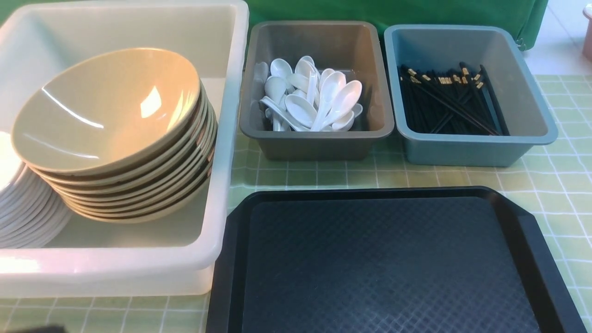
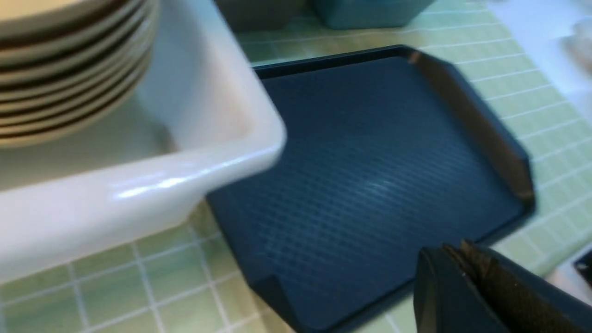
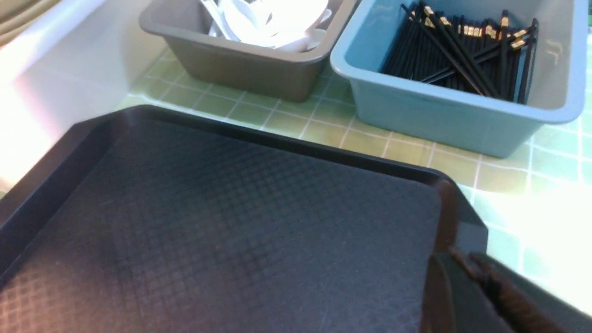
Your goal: On green table put chopsticks spoon bowls plates into blue grey white boxes.
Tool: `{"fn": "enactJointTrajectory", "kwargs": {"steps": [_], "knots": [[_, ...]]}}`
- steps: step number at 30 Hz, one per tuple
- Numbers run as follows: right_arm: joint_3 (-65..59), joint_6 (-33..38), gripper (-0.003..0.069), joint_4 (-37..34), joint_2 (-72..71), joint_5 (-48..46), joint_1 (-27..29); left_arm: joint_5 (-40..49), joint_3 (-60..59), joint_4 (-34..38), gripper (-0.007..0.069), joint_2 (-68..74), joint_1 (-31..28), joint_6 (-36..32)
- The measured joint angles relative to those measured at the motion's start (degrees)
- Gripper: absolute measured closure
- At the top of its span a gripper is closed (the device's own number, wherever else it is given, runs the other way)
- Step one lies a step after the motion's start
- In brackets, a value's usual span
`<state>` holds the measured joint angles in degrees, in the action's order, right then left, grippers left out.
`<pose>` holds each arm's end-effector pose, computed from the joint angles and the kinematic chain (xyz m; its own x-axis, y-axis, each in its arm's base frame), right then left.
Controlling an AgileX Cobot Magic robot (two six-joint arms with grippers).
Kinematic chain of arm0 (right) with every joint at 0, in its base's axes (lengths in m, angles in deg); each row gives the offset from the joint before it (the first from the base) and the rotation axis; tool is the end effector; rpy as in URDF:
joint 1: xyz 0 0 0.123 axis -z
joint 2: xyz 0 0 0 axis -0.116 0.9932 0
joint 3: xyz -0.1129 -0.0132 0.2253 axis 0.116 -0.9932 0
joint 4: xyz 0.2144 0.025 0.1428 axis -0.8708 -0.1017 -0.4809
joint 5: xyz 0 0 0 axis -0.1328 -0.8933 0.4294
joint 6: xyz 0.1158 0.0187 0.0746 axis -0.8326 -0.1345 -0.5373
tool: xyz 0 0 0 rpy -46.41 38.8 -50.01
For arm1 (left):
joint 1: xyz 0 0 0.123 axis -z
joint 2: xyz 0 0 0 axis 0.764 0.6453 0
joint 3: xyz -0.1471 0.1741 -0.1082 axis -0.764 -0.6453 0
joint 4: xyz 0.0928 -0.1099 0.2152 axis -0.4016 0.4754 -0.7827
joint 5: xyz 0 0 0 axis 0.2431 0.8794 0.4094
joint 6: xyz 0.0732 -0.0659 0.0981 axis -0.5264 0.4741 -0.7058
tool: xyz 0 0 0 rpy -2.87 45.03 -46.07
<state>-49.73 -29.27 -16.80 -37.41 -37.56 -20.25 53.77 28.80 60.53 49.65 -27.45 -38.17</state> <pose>0.1383 0.0517 0.2878 -0.2907 -0.0054 -0.9568 -0.3130 0.9455 0.0898 0.0732 -0.0743 0.3099 -0.5548 0.0606 -0.8297 0.5155 0.8078 -0.2857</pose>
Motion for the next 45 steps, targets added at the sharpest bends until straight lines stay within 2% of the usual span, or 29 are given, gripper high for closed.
{"fn": "enactJointTrajectory", "kwargs": {"steps": [4,11,31,35,36,40,41,42,45], "knots": [[-6.9,0.5,0.0634,1.0,-7.1,4.0,0.0,1.6,0.0,0.4,0.0626,-3.9,0.2,0.6],[-11.8,1.3,0.0632,1.1,-9.8,4.1,0.0,1.7,0.0,0.4,0.0626,-5.3,0.3,0.7],[-13.5,1.3,0.062,1.2,-9.9,1.6,0.0,1.2,-1.7,-0.9,0.0626,-5.3,0.3,0.0],[-13.5,1.3,0.0616,1.2,-9.9,1.6,0.0,-7.9,-7.2,-6.3,0.0626,-5.3,-0.1,-1.0],[-13.5,1.3,0.0614,1.2,-9.9,1.6,0.0,-16.2,-10.8,-10.6,0.0626,-5.4,-0.6,-1.2],[-13.5,1.3,0.0612,1.2,-9.9,1.6,0.0,-31.8,-19.9,-20.1,0.0626,-6.8,-2.6,0.3],[-13.5,1.3,0.0612,1.2,-9.9,1.6,0.0,-37.4,-25.7,-25.7,0.0626,-9.3,-4.7,4.4],[-13.5,1.3,0.0612,1.2,-9.9,1.6,0.0,-38.8,-27.8,-28.1,0.0626,-11.0,-5.7,7.3],[-13.5,1.3,0.0612,1.2,-9.9,1.5,0.0,-41.8,-34.7,-31.1,0.0626,-15.3,-9.8,13.9]]}}
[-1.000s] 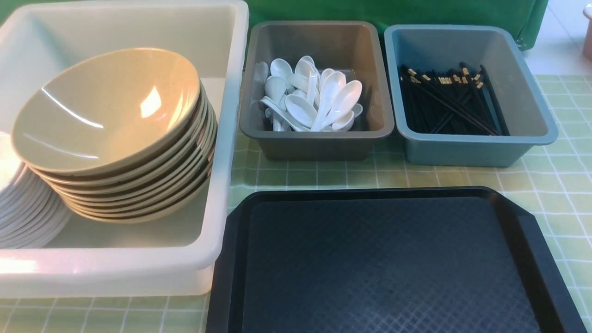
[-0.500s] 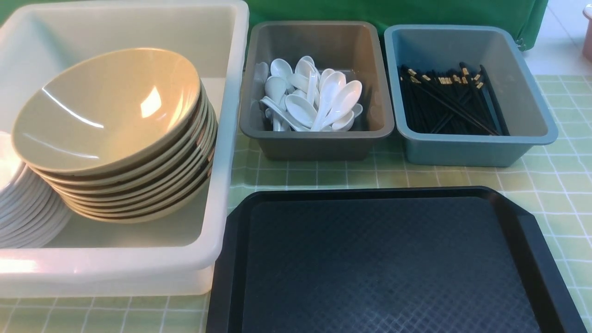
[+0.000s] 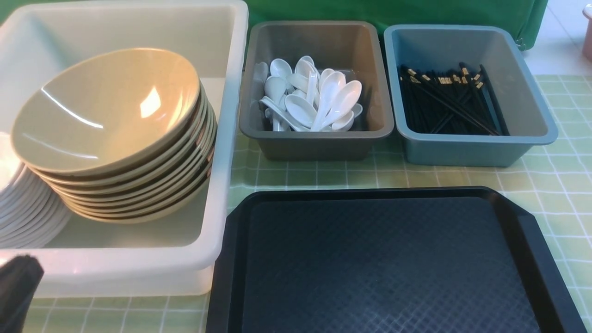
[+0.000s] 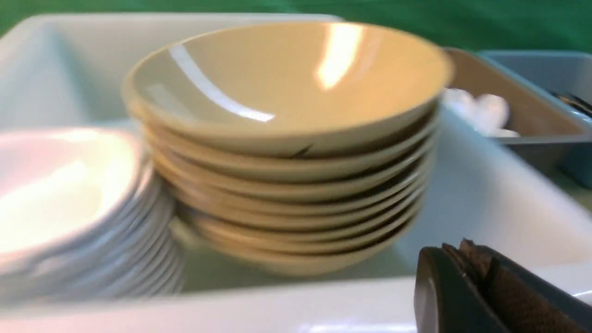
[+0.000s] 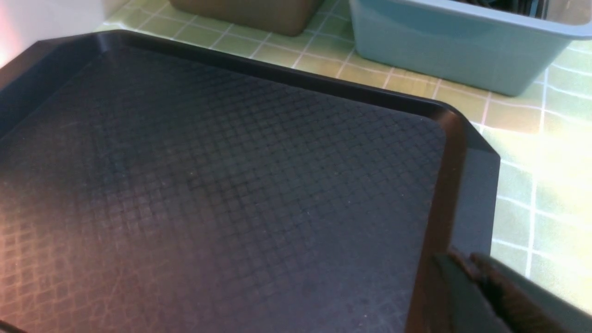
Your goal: On green table put chopsticks spoon bowls plates into blue grey white boxes.
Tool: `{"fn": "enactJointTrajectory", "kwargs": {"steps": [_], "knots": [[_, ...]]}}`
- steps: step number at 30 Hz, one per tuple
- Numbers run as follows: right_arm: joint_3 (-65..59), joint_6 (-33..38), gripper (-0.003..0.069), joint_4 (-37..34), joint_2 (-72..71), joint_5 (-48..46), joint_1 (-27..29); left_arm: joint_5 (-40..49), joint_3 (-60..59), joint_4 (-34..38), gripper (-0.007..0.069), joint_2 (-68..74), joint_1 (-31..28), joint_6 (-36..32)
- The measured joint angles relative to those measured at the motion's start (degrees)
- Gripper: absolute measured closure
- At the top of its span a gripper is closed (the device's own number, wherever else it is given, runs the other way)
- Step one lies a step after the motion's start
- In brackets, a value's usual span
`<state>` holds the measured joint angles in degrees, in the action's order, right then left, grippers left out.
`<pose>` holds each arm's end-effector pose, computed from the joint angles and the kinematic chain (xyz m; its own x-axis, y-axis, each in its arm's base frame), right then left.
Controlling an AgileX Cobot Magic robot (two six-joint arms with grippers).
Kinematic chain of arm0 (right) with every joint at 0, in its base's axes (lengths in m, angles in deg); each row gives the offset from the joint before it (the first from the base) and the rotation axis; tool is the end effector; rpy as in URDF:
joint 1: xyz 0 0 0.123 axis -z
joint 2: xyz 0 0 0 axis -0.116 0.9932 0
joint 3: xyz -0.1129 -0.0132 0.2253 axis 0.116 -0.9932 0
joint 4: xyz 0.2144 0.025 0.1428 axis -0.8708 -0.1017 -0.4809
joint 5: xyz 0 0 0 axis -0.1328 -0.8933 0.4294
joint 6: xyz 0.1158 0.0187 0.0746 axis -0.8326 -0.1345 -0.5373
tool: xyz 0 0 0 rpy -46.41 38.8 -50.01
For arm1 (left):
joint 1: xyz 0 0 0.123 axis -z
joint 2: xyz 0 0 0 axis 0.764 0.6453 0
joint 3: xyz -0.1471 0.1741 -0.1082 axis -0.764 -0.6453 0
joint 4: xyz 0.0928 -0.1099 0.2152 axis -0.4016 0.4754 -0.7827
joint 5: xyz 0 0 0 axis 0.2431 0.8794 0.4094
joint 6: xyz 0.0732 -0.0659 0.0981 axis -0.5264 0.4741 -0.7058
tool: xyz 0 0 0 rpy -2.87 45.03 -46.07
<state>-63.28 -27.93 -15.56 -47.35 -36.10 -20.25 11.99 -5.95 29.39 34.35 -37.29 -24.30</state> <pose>0.1283 0.0456 0.2269 -0.3061 -0.0631 -0.9499 -0.3186 0.9471 0.0397 0.1356 -0.0201 0.2121 -0.1563 -0.0160 -0.9876 0.1403 0.9894 -0.0382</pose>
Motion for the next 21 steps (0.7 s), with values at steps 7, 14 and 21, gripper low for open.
{"fn": "enactJointTrajectory", "kwargs": {"steps": [7,14,21], "knots": [[0.0,0.0,0.0612,0.0,-0.1,-0.1,0.0,-5.2,-8.0,9.1,0.0626,-0.9,-7.3,-9.9],[0.0,0.0,0.0612,0.0,-0.1,-0.1,0.0,-1.7,-7.9,15.4,0.0626,-0.9,-7.5,-26.9],[0.0,0.0,0.0612,0.0,-0.1,-0.1,0.0,-1.8,-7.9,15.9,0.0626,-0.9,-7.5,-28.2]]}}
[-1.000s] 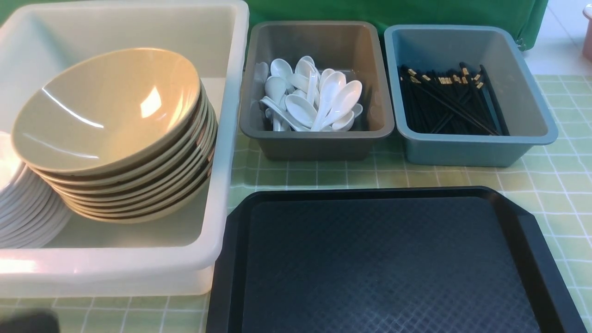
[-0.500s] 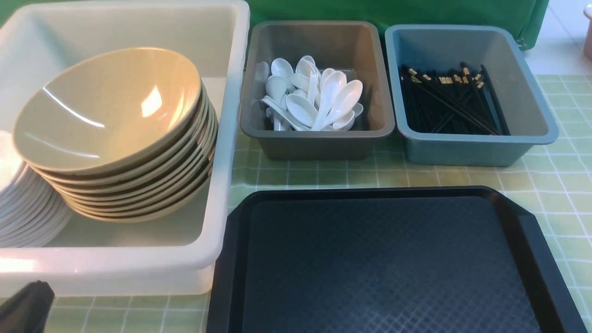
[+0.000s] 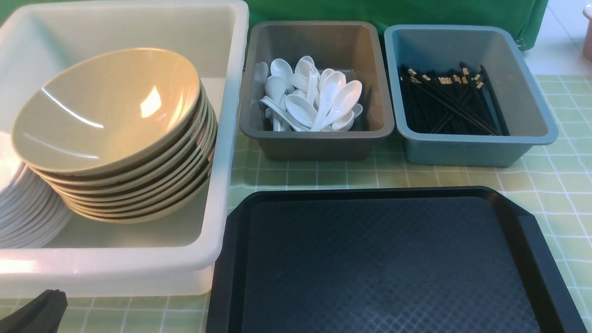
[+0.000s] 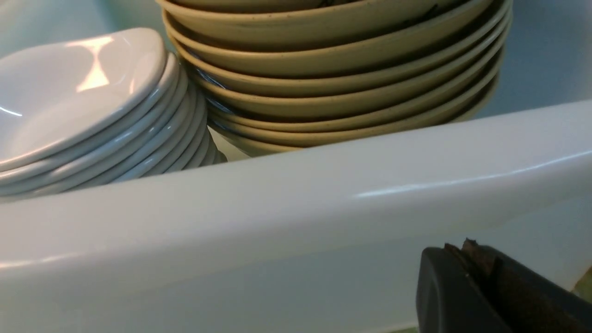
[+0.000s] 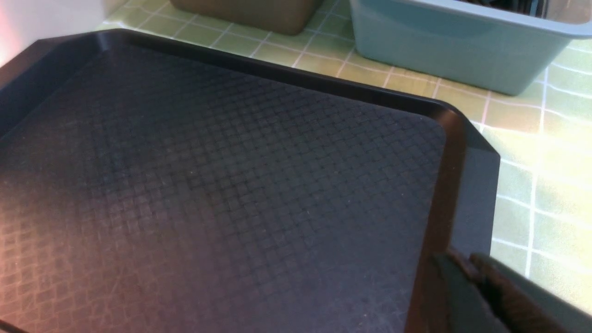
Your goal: On green table put chopsticks spoon bowls plates into blue grey white boxes.
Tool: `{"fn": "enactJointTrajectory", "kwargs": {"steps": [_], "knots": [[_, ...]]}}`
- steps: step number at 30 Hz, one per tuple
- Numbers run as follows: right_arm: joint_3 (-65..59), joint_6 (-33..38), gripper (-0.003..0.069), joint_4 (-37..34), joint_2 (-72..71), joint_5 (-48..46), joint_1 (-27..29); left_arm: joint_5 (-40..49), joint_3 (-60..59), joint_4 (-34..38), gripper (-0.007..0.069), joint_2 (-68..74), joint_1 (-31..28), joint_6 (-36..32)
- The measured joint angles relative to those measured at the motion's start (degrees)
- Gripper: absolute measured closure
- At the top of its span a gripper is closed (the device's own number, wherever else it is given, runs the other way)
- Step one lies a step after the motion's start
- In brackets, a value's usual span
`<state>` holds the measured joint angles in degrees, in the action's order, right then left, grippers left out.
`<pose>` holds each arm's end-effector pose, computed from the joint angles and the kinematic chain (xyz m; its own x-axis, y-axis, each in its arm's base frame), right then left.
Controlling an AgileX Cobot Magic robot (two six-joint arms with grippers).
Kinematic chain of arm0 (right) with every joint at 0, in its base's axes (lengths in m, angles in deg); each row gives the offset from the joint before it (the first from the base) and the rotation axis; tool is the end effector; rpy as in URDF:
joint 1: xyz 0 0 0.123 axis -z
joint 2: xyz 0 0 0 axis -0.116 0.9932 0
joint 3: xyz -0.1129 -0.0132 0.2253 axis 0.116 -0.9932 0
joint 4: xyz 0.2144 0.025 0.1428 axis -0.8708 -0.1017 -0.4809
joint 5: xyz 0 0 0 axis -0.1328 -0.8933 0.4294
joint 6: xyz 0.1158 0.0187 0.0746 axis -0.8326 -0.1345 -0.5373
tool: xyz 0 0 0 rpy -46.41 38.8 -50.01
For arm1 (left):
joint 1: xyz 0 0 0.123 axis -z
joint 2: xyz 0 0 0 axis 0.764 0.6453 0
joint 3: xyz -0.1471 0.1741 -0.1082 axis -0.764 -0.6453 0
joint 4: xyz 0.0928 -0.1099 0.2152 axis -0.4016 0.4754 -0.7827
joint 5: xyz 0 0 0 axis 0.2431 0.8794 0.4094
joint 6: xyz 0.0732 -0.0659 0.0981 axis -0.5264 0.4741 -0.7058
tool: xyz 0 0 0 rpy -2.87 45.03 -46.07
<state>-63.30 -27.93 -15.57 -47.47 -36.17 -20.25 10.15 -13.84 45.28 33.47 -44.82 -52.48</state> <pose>0.1281 0.0454 0.2269 -0.3057 -0.0626 -0.9501 -0.3184 0.9471 0.0401 0.1397 -0.0155 0.1642 -0.2225 0.2002 -0.9542 0.1519 0.9739 0.1689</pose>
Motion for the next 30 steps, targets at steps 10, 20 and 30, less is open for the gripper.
{"fn": "enactJointTrajectory", "kwargs": {"steps": [10,20,30], "knots": [[0.0,0.0,0.0612,0.0,0.0,0.0,0.0,0.0,0.0,0.1,0.0626,0.0,0.0,0.0],[0.0,0.0,0.0603,-0.1,-0.2,0.0,8.6,-0.1,0.0,0.1,0.0626,0.0,0.0,-0.2],[-0.4,13.8,0.0598,-9.6,-6.9,1.0,28.3,-0.1,0.0,0.1,0.0626,0.0,0.0,-0.2]]}}
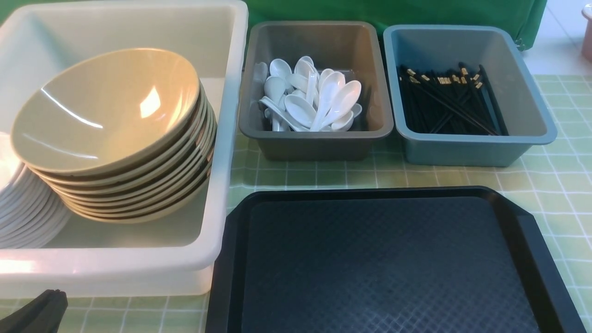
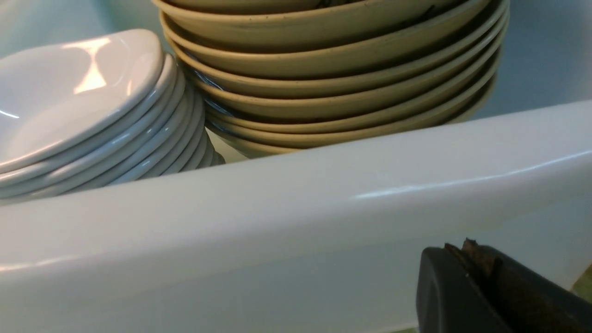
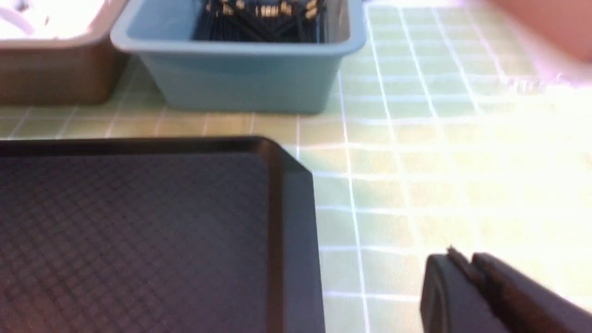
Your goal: On green table put chopsticks spoon bowls plates into blue grey white boxes.
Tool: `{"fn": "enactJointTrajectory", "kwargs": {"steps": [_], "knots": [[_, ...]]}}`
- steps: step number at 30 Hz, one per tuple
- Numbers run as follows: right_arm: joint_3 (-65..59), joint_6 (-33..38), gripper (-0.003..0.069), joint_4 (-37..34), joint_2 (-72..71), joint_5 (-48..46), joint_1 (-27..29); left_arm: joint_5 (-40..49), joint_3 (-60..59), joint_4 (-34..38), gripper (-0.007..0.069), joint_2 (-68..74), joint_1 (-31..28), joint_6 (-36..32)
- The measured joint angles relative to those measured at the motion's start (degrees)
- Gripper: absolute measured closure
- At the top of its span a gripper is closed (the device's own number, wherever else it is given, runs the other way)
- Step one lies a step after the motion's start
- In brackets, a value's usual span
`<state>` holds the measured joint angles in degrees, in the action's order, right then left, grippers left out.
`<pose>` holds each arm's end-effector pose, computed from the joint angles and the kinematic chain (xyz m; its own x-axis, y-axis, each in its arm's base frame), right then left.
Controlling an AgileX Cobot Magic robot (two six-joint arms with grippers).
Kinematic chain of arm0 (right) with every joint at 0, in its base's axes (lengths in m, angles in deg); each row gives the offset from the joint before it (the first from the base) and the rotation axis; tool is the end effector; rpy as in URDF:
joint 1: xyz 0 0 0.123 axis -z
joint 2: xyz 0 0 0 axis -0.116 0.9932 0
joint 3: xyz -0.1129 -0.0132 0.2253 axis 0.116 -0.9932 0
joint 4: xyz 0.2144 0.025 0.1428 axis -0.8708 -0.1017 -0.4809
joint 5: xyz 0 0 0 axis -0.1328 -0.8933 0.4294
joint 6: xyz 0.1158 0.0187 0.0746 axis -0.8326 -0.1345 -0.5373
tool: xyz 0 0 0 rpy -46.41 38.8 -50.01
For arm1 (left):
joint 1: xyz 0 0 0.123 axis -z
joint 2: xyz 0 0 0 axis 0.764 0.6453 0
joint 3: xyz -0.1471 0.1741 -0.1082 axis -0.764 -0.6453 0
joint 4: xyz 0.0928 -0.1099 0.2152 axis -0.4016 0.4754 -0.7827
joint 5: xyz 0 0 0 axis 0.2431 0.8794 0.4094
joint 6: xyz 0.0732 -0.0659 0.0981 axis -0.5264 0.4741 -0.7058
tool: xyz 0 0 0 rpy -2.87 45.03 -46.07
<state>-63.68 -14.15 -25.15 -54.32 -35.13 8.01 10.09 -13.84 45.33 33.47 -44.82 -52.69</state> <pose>0.1229 -0.0081 0.2404 -0.1975 -0.0101 -0.9803 0.0572 0.9981 -0.0218 0.1398 -0.0155 0.1644 -0.2210 0.2029 -0.9539 0.1525 0.9733 0.1716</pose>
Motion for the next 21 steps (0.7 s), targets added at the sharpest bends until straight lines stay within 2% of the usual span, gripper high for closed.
{"fn": "enactJointTrajectory", "kwargs": {"steps": [1,2,3,6,13,21], "knots": [[-0.1,1.2,0.0597,0.0,-0.1,0.0,0.3,0.0,0.0,0.0,0.0626,0.0,0.0,0.0],[-0.9,10.6,0.0595,-6.9,-0.7,0.6,3.1,0.0,0.0,0.0,0.0626,0.0,0.0,0.0],[-1.6,15.7,0.0594,-9.6,-0.8,0.8,4.4,0.0,0.0,0.0,0.0626,0.0,0.0,0.0],[-5.8,21.5,0.0591,-13.9,-0.9,2.8,7.4,0.0,0.0,0.0,0.0626,0.0,0.0,0.0],[-14.4,15.2,0.0588,-10.5,-1.0,11.9,7.9,0.0,0.0,0.0,0.0626,0.0,0.0,0.0],[-14.6,13.4,0.0585,-9.0,-1.0,13.4,5.7,0.0,0.0,0.0,0.0626,0.0,0.0,0.0]]}}
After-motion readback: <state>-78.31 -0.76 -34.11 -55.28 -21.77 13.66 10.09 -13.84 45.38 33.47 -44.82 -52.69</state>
